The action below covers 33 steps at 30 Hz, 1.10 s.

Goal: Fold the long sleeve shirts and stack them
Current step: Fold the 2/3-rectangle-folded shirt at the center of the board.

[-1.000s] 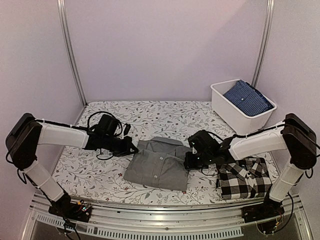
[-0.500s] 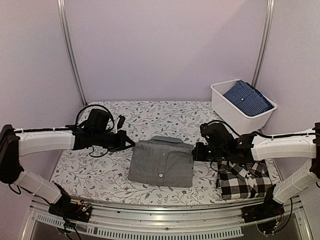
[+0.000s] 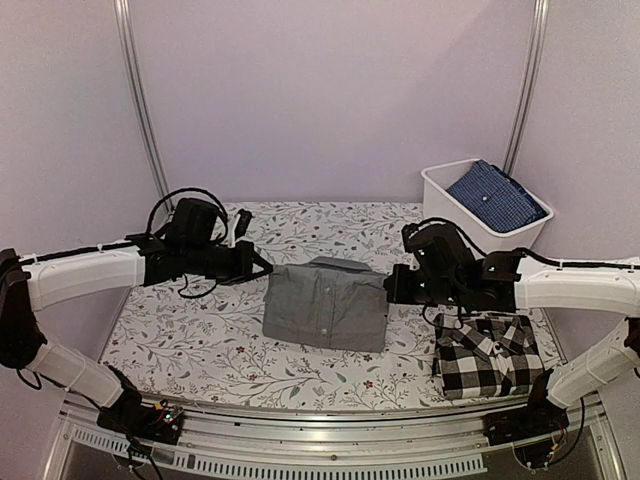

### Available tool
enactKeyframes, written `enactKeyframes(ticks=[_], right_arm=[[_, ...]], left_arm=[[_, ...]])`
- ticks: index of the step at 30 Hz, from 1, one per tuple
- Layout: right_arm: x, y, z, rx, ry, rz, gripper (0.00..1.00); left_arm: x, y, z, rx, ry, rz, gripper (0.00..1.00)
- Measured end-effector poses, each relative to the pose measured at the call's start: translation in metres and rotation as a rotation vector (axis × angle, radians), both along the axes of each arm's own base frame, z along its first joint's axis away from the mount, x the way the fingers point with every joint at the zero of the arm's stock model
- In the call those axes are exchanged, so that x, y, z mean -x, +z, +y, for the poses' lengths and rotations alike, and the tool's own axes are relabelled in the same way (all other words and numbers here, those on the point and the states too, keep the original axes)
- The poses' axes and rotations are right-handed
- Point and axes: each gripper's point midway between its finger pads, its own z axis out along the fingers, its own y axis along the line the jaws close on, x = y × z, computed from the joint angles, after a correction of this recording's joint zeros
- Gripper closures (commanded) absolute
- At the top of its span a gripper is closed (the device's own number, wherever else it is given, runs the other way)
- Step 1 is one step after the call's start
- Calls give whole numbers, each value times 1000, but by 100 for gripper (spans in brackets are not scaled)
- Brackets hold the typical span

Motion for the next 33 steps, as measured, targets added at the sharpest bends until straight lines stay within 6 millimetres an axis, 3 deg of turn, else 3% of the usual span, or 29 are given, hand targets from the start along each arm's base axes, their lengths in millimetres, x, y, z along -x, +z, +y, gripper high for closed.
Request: enactKeyframes(ticks=[10,15,21,26,33], right_arm=[[1,20,-1,-16,5,-23,100],[-2,40,-1,-40,1,-62,100],[-5,49,-1,-43,-5,-83,100],[-16,46,-5,-19,-26,-87,100],[-53,18,-25,34,-89,-46,100]], left_arm=[[-3,15,-2,-2,-10,-22,100],[-7,35,-4,16,-15,-63,100],[-14,49,-5,29,-13,-97,100],[-27,47,-7,24,-15,-96,100],[-66,26,-13,17,-24,-63,100]])
